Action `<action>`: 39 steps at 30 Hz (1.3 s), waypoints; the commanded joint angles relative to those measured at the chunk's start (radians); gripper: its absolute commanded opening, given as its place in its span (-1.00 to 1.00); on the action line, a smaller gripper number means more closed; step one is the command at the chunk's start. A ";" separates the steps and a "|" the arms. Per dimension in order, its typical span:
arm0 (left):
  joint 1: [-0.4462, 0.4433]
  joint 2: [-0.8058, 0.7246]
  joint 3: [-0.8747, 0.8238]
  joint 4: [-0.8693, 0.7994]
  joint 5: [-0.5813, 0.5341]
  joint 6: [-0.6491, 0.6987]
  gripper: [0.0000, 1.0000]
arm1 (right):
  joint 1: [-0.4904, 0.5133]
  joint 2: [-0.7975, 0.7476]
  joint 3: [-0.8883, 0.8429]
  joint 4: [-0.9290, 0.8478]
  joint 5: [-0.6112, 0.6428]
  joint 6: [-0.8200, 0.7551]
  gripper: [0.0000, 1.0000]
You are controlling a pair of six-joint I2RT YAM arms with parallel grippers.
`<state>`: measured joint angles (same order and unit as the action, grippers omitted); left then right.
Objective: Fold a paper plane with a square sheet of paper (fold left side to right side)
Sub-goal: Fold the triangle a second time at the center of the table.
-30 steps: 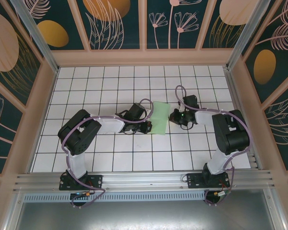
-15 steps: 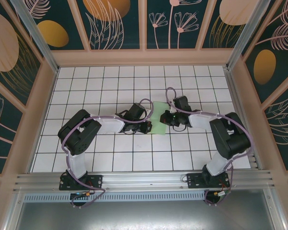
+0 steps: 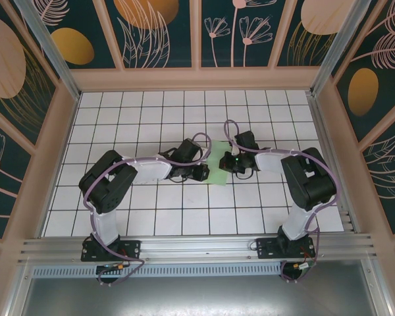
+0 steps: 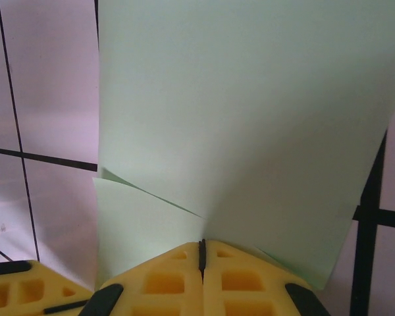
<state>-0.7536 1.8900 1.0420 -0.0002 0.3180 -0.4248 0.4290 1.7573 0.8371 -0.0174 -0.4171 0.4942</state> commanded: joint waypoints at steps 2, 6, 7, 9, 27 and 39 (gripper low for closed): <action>0.003 -0.009 0.056 0.018 0.114 0.004 -0.79 | -0.001 0.039 0.000 -0.082 0.037 -0.031 -0.97; 0.002 0.029 0.064 0.064 0.173 -0.011 -0.81 | 0.001 0.039 -0.007 -0.073 0.038 -0.025 -0.97; 0.003 0.044 0.073 0.061 0.181 -0.008 -0.81 | 0.000 0.039 -0.007 -0.074 0.038 -0.024 -0.97; 0.002 0.069 0.087 0.064 0.192 -0.008 -0.82 | 0.001 0.041 -0.006 -0.071 0.036 -0.022 -0.97; 0.003 0.120 0.049 0.032 0.071 -0.037 -0.84 | 0.001 0.041 -0.013 -0.093 0.058 -0.037 -0.97; 0.008 0.033 -0.087 0.030 0.047 -0.038 -0.83 | -0.004 0.047 0.007 -0.126 0.079 -0.051 -0.97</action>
<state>-0.7532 1.9438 1.0111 0.1169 0.3912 -0.4511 0.4294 1.7638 0.8513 -0.0422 -0.4160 0.4686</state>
